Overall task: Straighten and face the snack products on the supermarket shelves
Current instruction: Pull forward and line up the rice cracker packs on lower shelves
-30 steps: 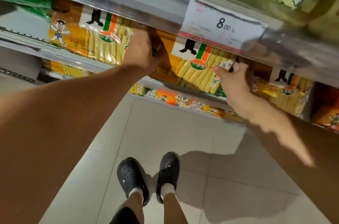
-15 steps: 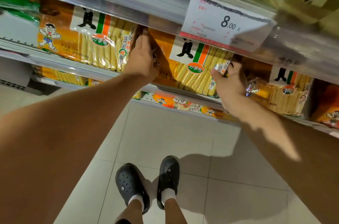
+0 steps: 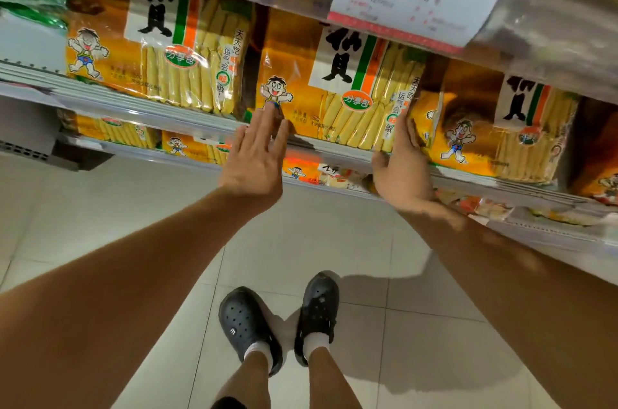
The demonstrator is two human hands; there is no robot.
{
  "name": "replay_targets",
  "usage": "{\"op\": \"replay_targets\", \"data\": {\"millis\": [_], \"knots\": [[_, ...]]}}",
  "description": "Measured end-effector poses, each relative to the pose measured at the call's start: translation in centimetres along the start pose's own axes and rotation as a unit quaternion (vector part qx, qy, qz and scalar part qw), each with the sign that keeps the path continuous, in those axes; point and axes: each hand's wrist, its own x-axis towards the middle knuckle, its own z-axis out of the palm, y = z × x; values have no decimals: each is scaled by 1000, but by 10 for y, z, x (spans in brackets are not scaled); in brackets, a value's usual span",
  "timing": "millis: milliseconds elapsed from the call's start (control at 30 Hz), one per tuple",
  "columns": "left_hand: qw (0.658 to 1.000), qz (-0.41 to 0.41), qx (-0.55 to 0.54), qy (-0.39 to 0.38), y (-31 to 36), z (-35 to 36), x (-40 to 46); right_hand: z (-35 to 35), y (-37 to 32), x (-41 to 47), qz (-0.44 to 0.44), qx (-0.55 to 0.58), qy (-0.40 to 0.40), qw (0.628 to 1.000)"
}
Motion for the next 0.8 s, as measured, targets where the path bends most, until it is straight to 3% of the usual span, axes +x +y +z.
{"op": "replay_targets", "data": {"millis": [133,233,300,400,500,600,700,800], "knots": [[998,35,52,-9,0,49,-44,28,25,-53,-106,63,-10,992],[988,42,-21,-150,2,85,-62,68,56,-82,-137,138,-60,979],[981,26,-73,-180,1,108,-62,99,82,-88,-118,166,-105,973],[984,2,-121,-132,2,147,-46,141,113,-77,18,231,-156,960],[975,-48,-192,-97,-2,191,-13,182,133,-43,119,280,-122,945],[944,-114,-306,-53,-6,227,19,218,152,-8,196,323,-85,922],[904,-162,-397,-1,-8,252,47,249,166,12,215,374,-55,900],[915,-148,-372,57,-9,270,77,264,176,40,195,430,-67,879]]}}
